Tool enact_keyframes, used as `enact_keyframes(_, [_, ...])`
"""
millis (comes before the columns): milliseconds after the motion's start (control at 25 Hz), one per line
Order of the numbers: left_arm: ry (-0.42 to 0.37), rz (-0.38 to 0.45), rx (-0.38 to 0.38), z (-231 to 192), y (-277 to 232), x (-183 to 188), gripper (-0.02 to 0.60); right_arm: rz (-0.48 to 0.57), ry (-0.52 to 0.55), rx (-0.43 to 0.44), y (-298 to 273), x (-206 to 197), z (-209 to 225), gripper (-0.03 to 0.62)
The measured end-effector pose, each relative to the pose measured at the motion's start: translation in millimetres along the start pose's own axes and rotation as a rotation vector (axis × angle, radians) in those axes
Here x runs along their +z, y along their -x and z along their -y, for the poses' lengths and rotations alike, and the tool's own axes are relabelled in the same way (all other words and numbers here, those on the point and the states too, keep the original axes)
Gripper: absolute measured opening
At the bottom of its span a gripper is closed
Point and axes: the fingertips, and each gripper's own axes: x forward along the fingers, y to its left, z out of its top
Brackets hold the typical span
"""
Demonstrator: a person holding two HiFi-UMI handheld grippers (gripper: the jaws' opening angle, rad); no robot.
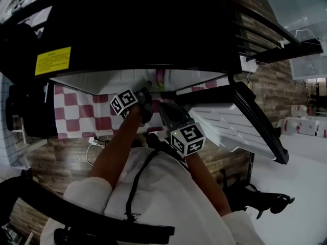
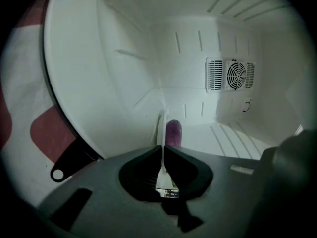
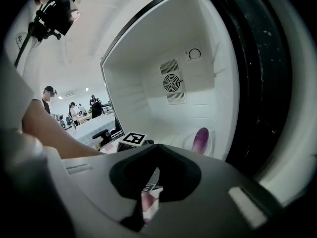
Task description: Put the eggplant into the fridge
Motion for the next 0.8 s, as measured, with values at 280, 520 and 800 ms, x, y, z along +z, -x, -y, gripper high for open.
enact_keyframes(280, [0.011,-0.004,0.03,0.7,-5.6,3.6,0.021,0.016,-0.004,-0.004,2.9,5.0,2.7,0.006])
enact_keyframes(520, [0.016,-0.01,0.029,9.3,-9.3,3.0,0.118,0.025,-0.008,-0.002,5.2,5.4,3.4,0.006])
enact_keyframes(800, [0.025,-0.012,0.078,16.0,-6.7,8.0,0.256,0.045,-0.008,0.015,6.7,11.4,-1.6,0.006])
